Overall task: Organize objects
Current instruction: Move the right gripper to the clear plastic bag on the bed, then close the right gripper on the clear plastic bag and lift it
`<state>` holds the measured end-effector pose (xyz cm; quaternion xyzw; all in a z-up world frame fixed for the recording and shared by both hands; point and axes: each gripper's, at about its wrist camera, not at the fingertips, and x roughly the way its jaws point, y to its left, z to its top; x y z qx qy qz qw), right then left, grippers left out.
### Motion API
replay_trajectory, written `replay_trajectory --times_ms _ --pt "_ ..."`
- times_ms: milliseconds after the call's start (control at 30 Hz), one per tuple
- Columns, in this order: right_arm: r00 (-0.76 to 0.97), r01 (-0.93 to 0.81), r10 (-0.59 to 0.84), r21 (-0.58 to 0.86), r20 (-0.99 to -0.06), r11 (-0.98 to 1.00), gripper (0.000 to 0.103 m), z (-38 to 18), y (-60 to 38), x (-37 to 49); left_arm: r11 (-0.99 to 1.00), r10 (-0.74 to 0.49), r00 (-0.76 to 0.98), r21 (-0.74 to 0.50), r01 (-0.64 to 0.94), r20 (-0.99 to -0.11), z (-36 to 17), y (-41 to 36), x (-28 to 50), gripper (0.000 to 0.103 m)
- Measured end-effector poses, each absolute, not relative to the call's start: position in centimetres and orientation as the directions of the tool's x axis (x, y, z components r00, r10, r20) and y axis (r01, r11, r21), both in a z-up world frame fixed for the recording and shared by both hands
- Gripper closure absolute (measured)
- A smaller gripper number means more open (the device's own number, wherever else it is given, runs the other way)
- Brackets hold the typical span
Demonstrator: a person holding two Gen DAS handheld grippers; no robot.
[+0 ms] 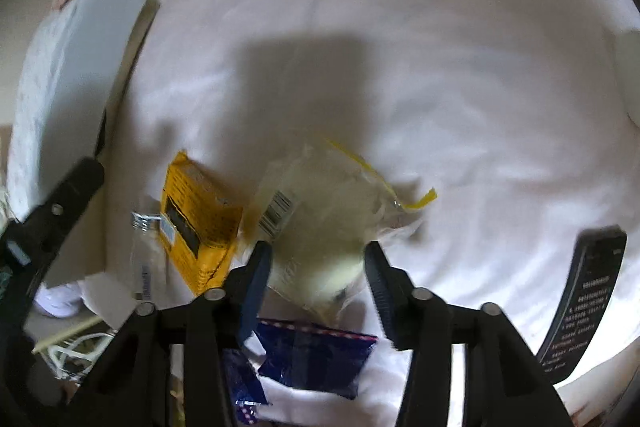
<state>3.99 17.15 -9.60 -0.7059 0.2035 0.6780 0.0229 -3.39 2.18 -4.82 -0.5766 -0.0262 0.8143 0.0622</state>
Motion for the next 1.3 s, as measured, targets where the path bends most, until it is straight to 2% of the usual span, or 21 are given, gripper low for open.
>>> replay_trajectory --times_ms 167,333,467,600,667,900,1067,1200,1300 --pt "-0.005 -0.256 -0.251 0.243 -0.968 -0.936 0.043 -9.7 14.7 2.5 -0.992 0.127 -0.342 -0.113 -0.060 -0.931 -4.6 2.0 -3.5 0.061" --pt "0.026 -0.255 -0.340 0.323 -0.940 -0.912 0.036 -10.9 13.3 1.4 -0.996 0.092 -0.330 -0.094 -0.011 -0.939 -5.5 0.6 -4.2 0.061" --pt "0.069 -0.265 -0.406 0.376 -0.911 -0.888 0.025 -12.4 12.6 0.8 -0.997 0.076 -0.312 -0.082 0.006 -0.947 -6.2 0.2 -4.3 0.062" --pt "0.020 -0.276 -0.400 0.380 -0.916 -0.883 0.030 -12.2 12.4 0.0 -0.991 0.096 -0.347 -0.122 0.053 -0.933 -5.5 -1.0 -4.2 0.062" --pt "-0.015 -0.284 -0.399 0.386 -0.917 -0.878 0.038 -11.8 12.3 -0.5 -0.985 0.116 -0.372 -0.156 0.079 -0.921 -5.2 -1.7 -4.3 0.062" --pt "-0.127 -0.336 -0.429 0.445 -0.895 -0.830 0.045 -10.7 13.8 -2.3 -0.974 0.127 -0.472 -0.200 0.106 -0.872 -3.6 -2.7 -3.7 0.062" --pt "-0.324 -0.396 -0.514 0.607 -0.795 -0.689 0.046 -8.5 17.7 -2.1 -0.960 0.194 -0.549 -0.271 0.063 -0.813 -1.8 -2.9 -3.7 0.062" --pt "-0.485 -0.370 -0.608 0.777 -0.629 -0.509 0.046 -7.2 20.2 -1.2 -0.935 0.306 -0.573 -0.353 -0.030 -0.760 -0.6 -2.2 -3.2 0.061" --pt "-0.545 -0.320 -0.672 0.865 -0.502 -0.386 0.046 -7.1 20.8 -1.2 -0.914 0.381 -0.583 -0.388 -0.120 -0.717 0.6 -1.1 -2.5 0.060"
